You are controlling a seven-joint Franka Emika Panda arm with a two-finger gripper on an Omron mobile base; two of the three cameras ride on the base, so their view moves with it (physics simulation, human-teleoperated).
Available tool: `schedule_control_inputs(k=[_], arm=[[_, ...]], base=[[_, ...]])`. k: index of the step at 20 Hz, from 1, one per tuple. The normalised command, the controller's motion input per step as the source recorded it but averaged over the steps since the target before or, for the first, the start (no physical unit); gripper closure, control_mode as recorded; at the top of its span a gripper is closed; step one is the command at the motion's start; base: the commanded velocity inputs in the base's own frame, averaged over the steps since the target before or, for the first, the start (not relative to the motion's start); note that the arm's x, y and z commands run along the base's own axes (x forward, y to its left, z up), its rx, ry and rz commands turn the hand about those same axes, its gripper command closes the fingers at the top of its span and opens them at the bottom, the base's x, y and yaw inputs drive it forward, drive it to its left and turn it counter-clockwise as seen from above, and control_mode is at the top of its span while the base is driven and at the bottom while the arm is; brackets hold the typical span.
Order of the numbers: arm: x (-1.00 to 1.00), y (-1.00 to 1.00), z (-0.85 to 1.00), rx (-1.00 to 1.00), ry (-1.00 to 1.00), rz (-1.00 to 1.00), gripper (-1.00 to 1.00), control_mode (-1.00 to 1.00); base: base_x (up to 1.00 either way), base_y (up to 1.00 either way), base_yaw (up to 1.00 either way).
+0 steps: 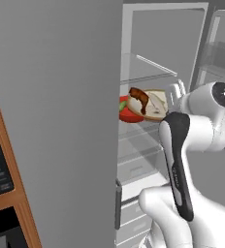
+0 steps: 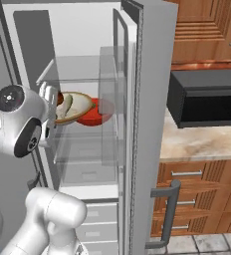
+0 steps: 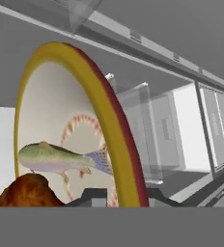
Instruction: Place the bowl with the bell pepper and cucumber on the second highest shelf of the fridge. Place the bowl with the fish and chicken drumstick on the top shelf of the fridge.
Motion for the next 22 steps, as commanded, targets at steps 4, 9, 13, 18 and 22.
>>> schedule_control_inputs(k=[4,9,13,18,22], arm=[[-0.23,0.00,0.45,0.00,-0.26,0.00,1.00,-1.00],[0.24,0.00,0.61,0.00,-0.19,-0.06,1.00,-1.00],[0.80,0.01,0.53,0.00,-0.01,-0.08,1.00,-1.00],[0.74,0.00,0.57,0.03,0.00,0.02,1.00,-1.00],[0.90,0.01,0.01,0.01,0.09,0.07,1.00,-1.00]], base=[[0.00,0.00,0.00],[0.00,0.00,0.00],[0.00,0.00,0.00],[0.00,0.00,0.00],[0.00,0.00,0.00]])
